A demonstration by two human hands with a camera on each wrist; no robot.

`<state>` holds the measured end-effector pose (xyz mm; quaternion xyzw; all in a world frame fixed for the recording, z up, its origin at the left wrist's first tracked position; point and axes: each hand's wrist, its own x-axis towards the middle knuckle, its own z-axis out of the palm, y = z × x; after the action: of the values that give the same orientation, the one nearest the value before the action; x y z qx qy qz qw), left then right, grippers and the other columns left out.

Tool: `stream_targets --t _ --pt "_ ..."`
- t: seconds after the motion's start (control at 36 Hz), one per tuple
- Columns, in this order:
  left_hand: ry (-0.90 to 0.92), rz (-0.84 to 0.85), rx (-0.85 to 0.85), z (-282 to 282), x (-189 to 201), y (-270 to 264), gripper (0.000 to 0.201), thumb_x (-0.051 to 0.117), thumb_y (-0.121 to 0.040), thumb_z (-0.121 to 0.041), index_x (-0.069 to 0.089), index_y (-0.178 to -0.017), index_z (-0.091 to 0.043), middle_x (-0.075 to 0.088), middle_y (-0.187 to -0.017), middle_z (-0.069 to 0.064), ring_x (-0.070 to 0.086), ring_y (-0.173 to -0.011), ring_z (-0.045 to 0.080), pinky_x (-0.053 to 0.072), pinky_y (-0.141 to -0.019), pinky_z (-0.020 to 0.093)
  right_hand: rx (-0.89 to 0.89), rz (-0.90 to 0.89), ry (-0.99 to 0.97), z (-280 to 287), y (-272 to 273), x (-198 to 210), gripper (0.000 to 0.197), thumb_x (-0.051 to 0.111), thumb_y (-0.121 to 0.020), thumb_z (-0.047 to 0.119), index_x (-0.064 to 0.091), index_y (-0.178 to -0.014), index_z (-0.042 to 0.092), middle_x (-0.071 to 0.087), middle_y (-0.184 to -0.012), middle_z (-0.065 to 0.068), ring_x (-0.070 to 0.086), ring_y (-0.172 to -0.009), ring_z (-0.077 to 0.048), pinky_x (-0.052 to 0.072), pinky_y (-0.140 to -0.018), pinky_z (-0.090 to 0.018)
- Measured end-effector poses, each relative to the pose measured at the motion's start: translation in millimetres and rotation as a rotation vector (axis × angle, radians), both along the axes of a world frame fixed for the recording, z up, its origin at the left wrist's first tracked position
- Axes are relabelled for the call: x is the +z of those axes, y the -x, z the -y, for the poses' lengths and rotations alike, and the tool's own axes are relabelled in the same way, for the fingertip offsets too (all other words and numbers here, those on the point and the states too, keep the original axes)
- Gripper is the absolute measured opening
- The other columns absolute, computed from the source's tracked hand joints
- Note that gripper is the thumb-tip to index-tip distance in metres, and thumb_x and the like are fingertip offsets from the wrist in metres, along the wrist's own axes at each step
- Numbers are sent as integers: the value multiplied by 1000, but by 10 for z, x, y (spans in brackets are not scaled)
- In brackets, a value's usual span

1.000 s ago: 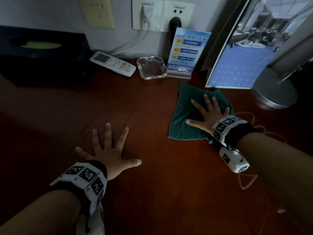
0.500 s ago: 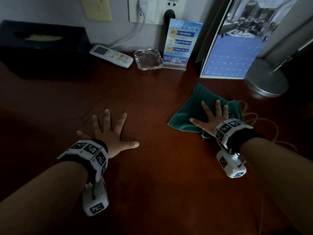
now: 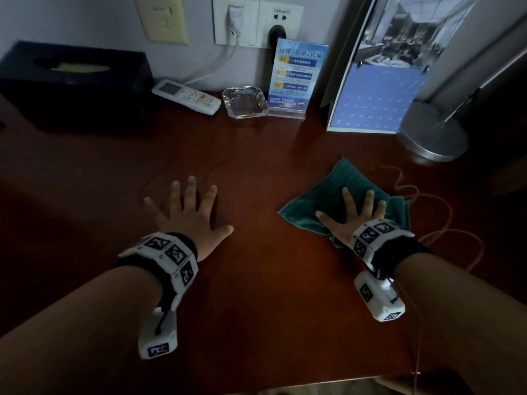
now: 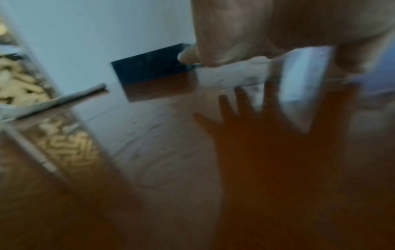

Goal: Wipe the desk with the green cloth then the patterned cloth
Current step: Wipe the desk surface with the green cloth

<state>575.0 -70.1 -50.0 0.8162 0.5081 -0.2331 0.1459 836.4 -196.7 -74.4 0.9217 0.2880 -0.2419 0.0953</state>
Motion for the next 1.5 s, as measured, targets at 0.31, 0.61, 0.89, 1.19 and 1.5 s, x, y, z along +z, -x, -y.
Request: stream_targets --t 0.31,0.61,0.89,1.19,1.5 --pt "145 105 -153 703 -56 -572 74 24 -92 -65 -18 -146 -38 -33 -152 0 -27 -141 27 -8 -107 68 43 97 -7 179 31 285 92 30 -74 85 16 -147 30 14 -151 -10 20 -136 -38 27 -106 -55" --pt "194 52 -151 740 -213 -594 79 20 -87 -73 -32 -138 -42 -46 -144 -2 -37 -136 27 -15 -105 65 189 -84 -55 33 -220 -65 94 32 -62 92 -16 -137 61 -27 -155 7 -21 -142 -35 5 -112 -63" --pt "214 28 -157 723 -201 -598 80 19 -86 -74 -32 -138 -42 -48 -143 -3 -38 -135 28 -13 -105 65 86 -108 -12 197 -51 -73 96 21 -60 94 -24 -136 56 -37 -150 5 -29 -138 -38 4 -110 -65" --pt "234 11 -159 708 -181 -608 79 19 -86 -74 -32 -138 -42 -47 -143 -2 -37 -136 29 -11 -106 66 26 -152 1 592 234 -26 95 18 -60 94 -30 -133 55 -45 -145 7 -35 -136 -36 5 -111 -65" --pt "238 -16 -156 716 -159 -622 80 17 -85 -75 -33 -138 -42 -48 -143 -3 -37 -136 29 -11 -106 66 42 -205 42 999 519 186 88 22 -71 89 -27 -136 55 -47 -143 10 -35 -137 -28 2 -102 -77"
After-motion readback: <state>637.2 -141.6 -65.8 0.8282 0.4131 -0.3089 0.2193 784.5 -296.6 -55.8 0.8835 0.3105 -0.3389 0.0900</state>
